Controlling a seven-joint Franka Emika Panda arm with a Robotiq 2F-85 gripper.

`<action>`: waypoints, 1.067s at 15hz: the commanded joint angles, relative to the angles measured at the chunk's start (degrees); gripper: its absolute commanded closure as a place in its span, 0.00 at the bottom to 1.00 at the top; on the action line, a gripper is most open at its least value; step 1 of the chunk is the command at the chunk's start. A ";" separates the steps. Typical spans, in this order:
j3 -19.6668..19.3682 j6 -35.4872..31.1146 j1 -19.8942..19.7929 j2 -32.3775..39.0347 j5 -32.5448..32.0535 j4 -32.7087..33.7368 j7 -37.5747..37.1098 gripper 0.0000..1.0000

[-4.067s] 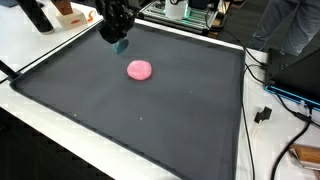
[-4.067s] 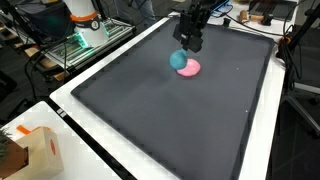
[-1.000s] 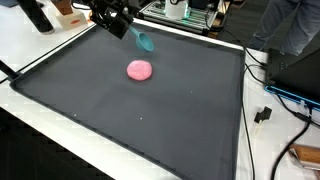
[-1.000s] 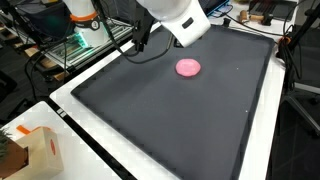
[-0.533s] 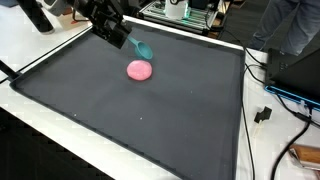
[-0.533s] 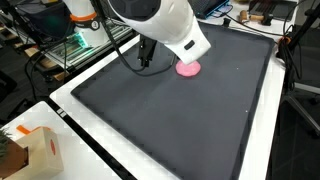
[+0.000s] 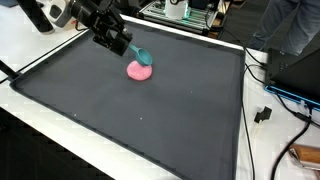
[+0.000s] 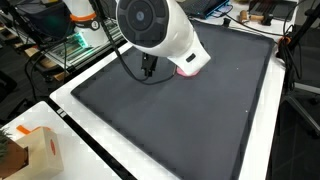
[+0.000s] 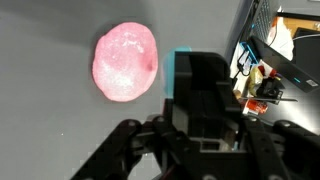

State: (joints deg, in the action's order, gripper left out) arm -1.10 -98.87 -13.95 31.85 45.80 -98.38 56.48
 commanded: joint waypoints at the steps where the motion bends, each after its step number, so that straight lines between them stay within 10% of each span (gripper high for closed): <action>1: 0.00 -0.08 -0.05 0.39 -0.17 0.34 0.10 0.75; 2: 0.02 -0.13 -0.06 0.58 -0.19 0.42 0.11 0.50; 7: 0.04 -0.13 -0.03 0.61 -0.20 0.54 0.10 0.50; 8: 0.04 -0.13 -0.03 0.61 -0.20 0.56 0.10 0.75; 16: -0.10 -0.85 -0.33 2.41 -1.57 1.71 4.85 0.75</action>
State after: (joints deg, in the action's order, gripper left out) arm -1.15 -99.14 -13.98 32.95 45.26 -97.49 59.02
